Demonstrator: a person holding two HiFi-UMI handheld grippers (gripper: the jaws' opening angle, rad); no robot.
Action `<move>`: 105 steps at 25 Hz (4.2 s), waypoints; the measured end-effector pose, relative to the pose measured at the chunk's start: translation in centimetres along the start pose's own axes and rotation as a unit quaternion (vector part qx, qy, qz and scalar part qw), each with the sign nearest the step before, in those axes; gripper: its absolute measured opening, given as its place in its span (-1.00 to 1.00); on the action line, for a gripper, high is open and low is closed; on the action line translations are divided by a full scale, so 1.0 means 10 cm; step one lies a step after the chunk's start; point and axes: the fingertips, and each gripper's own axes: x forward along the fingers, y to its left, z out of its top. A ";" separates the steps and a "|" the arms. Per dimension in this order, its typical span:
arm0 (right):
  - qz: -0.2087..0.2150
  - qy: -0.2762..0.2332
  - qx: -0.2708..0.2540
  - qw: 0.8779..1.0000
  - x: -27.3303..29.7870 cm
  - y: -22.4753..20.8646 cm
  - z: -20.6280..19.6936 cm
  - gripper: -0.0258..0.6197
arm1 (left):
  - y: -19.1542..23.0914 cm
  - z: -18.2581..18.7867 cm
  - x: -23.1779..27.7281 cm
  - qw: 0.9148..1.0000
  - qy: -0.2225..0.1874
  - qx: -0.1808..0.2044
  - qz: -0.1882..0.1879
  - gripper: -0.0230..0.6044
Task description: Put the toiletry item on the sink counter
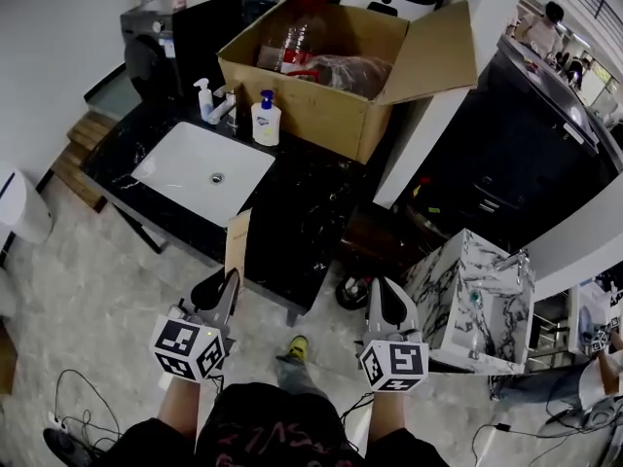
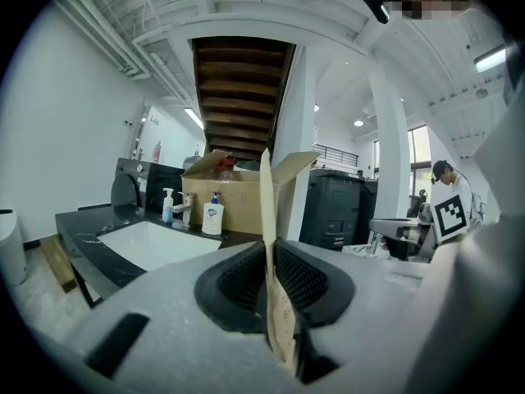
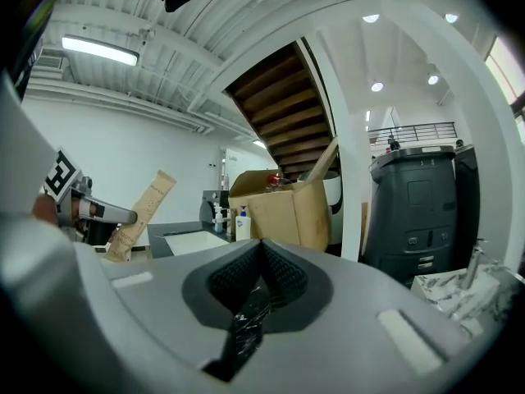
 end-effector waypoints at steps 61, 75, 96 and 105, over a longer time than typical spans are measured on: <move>-0.156 0.008 0.052 0.986 1.03 -1.13 0.03 -0.89 | -0.38 -0.51 3.38 0.951 0.231 -0.030 -0.201 -0.79; -0.153 0.002 0.054 0.987 1.00 -1.19 0.05 -0.89 | -0.19 -0.93 3.37 0.949 0.271 -0.028 -0.161 -0.78; -0.162 0.013 0.059 0.985 0.89 -1.25 -0.03 -0.89 | 0.01 -1.21 3.43 0.946 0.297 0.015 -0.133 -0.52; -0.157 0.011 0.057 0.986 0.90 -1.23 -0.02 -0.89 | 0.06 -1.18 3.42 0.948 0.291 0.037 -0.126 -0.38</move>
